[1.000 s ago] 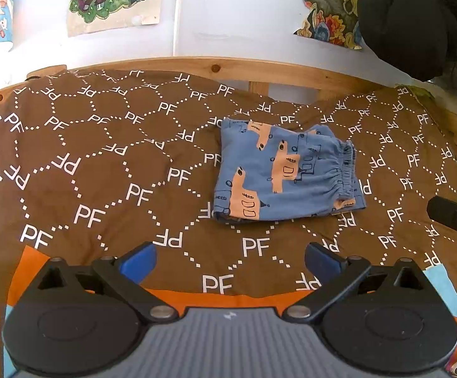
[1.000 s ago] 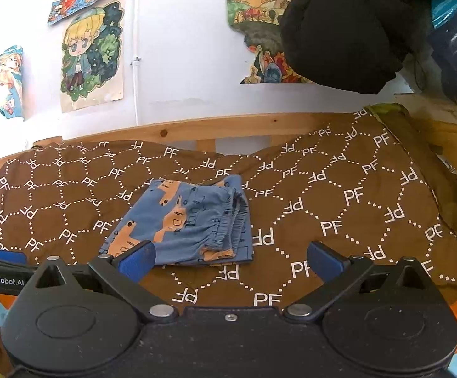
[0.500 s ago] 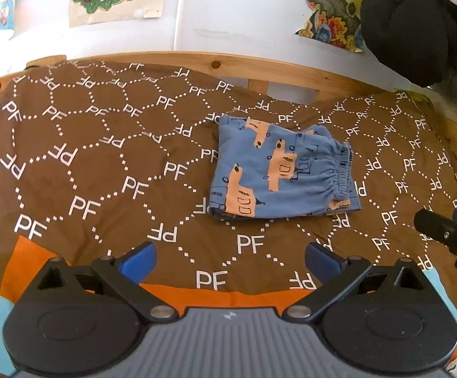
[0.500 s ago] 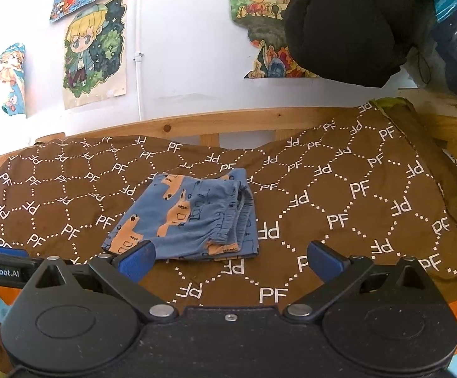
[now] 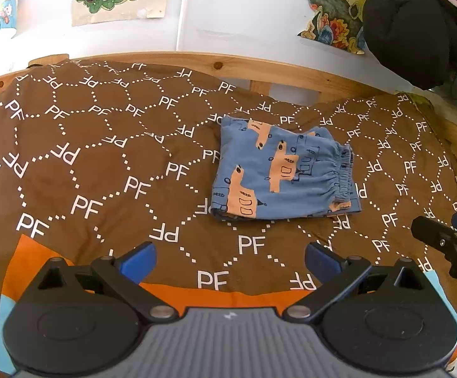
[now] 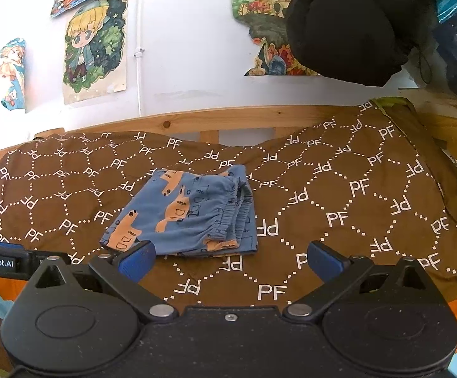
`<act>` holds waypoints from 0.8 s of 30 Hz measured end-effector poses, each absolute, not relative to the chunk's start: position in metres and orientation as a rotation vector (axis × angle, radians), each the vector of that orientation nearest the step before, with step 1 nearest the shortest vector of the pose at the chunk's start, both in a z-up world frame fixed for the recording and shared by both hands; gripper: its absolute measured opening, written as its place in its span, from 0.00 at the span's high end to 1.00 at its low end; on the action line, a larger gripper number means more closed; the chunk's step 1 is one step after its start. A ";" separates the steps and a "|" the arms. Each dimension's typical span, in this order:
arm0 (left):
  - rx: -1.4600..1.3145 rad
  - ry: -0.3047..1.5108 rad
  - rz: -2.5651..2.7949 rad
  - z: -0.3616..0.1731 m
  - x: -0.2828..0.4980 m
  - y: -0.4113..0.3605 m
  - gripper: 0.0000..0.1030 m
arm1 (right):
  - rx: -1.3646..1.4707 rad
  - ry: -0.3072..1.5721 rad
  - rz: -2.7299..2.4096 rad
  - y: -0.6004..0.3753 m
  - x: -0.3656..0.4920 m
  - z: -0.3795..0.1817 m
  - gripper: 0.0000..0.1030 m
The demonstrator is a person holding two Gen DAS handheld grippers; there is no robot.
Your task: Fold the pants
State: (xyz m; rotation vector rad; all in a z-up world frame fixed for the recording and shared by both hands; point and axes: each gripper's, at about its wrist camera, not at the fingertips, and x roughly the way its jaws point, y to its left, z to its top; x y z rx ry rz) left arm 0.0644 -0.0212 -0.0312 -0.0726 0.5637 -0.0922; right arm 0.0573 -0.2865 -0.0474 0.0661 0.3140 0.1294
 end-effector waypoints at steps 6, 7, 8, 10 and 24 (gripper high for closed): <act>-0.071 0.566 -0.093 -0.032 0.064 -0.021 0.00 | 0.065 0.322 0.129 -0.287 0.058 -0.049 0.01; -0.070 0.566 -0.093 -0.032 0.064 -0.022 0.00 | 0.065 0.323 0.129 -0.287 0.059 -0.049 0.01; -0.069 0.565 -0.093 -0.032 0.064 -0.022 0.00 | 0.065 0.323 0.129 -0.287 0.058 -0.049 0.01; -0.069 0.565 -0.092 -0.032 0.063 -0.022 0.00 | 0.065 0.322 0.129 -0.286 0.059 -0.049 0.01; -0.080 0.612 -0.047 -0.030 0.066 -0.018 0.00 | 0.059 0.329 0.130 -0.285 0.059 -0.051 0.01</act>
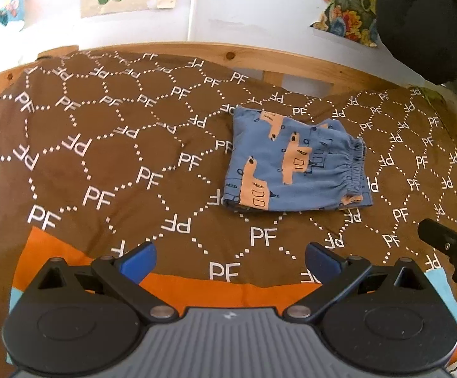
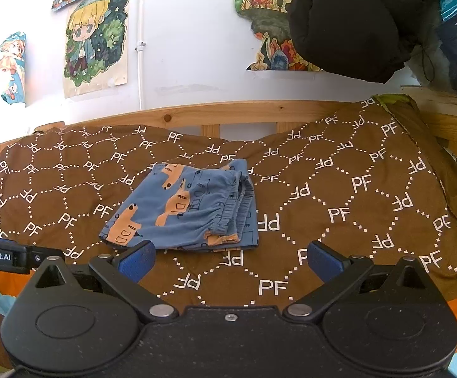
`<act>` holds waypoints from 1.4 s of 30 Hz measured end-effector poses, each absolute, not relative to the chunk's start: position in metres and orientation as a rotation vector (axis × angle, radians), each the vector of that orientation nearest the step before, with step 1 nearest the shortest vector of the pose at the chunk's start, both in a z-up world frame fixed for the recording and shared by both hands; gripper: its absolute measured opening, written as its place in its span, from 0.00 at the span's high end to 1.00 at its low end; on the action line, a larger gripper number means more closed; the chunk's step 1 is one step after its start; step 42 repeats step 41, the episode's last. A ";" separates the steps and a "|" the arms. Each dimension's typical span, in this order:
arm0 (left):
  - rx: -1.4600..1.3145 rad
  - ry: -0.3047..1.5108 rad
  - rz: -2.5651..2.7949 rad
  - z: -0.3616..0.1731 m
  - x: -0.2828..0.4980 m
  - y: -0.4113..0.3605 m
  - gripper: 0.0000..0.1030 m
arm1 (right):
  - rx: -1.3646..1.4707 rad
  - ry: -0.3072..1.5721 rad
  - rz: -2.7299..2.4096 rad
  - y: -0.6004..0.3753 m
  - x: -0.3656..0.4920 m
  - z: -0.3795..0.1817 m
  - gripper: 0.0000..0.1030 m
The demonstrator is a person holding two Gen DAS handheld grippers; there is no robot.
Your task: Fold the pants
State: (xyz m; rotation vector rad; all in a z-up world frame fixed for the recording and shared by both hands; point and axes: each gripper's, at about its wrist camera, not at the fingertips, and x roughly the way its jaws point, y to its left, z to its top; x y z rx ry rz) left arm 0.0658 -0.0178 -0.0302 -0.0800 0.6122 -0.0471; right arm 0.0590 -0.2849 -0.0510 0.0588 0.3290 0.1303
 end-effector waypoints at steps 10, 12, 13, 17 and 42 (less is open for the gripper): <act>-0.059 0.614 -0.074 -0.030 0.064 -0.022 0.00 | 0.055 0.334 0.136 -0.284 0.059 -0.052 0.01; -0.057 0.610 -0.078 -0.029 0.064 -0.022 0.00 | 0.054 0.337 0.136 -0.285 0.060 -0.052 0.01; -0.055 0.609 -0.078 -0.029 0.063 -0.022 0.00 | 0.052 0.337 0.136 -0.285 0.060 -0.052 0.01; -0.049 0.608 -0.082 -0.029 0.063 -0.023 0.00 | 0.047 0.339 0.137 -0.284 0.060 -0.052 0.01; -0.011 0.595 -0.117 -0.027 0.060 -0.026 0.00 | -0.015 0.348 0.129 -0.278 0.061 -0.055 0.01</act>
